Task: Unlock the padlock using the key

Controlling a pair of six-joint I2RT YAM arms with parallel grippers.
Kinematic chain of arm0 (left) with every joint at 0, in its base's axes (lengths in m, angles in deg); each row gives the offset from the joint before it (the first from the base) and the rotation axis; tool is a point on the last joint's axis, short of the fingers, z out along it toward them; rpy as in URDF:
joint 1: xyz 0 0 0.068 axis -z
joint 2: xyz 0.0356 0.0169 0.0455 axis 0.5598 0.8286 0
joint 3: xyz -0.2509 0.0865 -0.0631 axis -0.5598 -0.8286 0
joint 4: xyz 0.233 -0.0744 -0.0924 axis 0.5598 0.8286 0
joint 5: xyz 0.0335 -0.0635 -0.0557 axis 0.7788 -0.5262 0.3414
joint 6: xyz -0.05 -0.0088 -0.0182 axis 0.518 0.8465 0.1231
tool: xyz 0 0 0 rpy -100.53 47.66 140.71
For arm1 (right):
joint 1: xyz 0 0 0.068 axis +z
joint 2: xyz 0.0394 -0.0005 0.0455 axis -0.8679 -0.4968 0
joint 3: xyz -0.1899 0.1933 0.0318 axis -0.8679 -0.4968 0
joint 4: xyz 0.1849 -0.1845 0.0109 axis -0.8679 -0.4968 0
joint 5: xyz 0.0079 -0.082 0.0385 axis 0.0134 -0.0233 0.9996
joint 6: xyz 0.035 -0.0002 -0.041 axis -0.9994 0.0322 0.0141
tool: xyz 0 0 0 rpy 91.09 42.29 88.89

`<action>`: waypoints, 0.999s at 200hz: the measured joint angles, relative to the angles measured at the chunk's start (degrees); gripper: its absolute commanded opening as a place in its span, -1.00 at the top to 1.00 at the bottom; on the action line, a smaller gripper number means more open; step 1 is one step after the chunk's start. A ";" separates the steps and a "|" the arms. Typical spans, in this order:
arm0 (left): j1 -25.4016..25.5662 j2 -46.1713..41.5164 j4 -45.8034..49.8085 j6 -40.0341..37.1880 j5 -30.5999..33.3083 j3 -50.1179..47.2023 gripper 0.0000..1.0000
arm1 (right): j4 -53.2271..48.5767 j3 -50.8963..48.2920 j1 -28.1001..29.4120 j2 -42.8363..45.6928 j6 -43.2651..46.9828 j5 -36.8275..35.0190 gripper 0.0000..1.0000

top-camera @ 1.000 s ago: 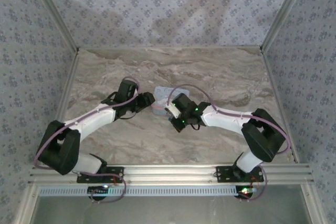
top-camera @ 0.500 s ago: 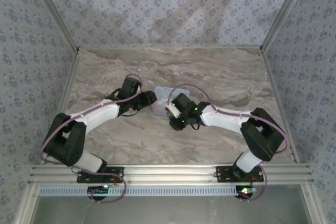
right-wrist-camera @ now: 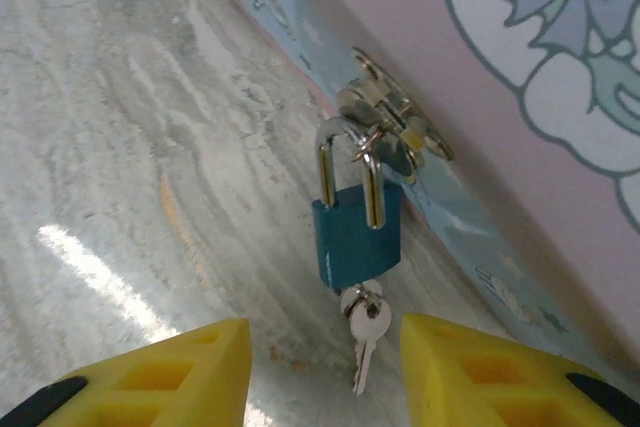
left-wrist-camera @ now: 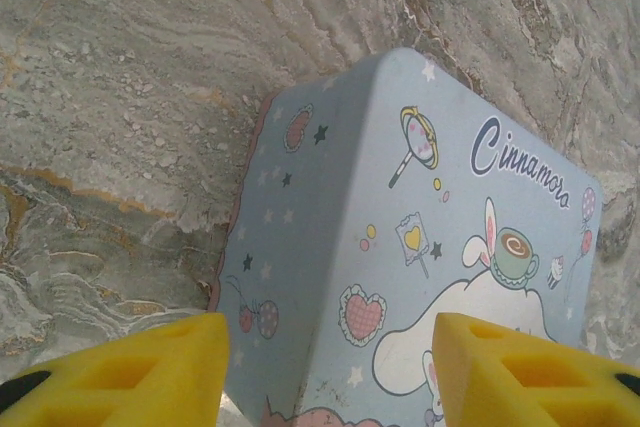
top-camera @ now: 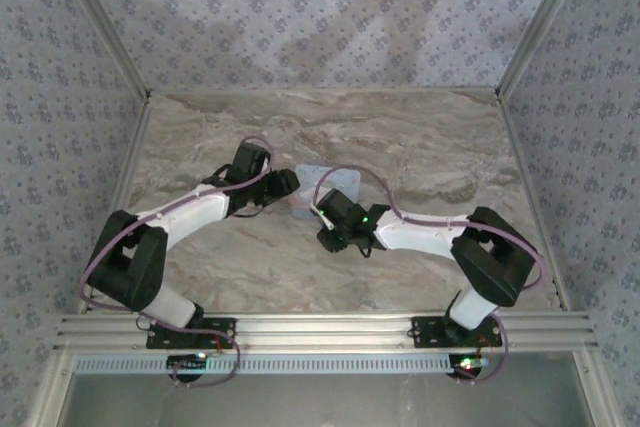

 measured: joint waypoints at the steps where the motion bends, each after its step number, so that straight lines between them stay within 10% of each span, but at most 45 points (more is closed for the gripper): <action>1: 0.00 0.04 0.00 -0.02 0.00 0.04 -0.13 | 0.09 0.00 0.02 -0.07 -0.02 -0.07 0.09; 51: 0.00 0.48 0.00 0.00 -0.35 0.26 -0.13 | 2.69 0.00 0.46 -4.44 -1.64 -3.76 0.14; 118: -0.44 1.95 -0.22 -0.44 -0.61 0.52 -0.13 | 3.87 0.46 1.75 -5.62 -1.99 -4.48 1.00; 200: -2.25 6.45 -0.20 -2.84 -0.61 3.34 -0.13 | 0.37 2.67 5.35 -6.43 4.61 -8.72 1.00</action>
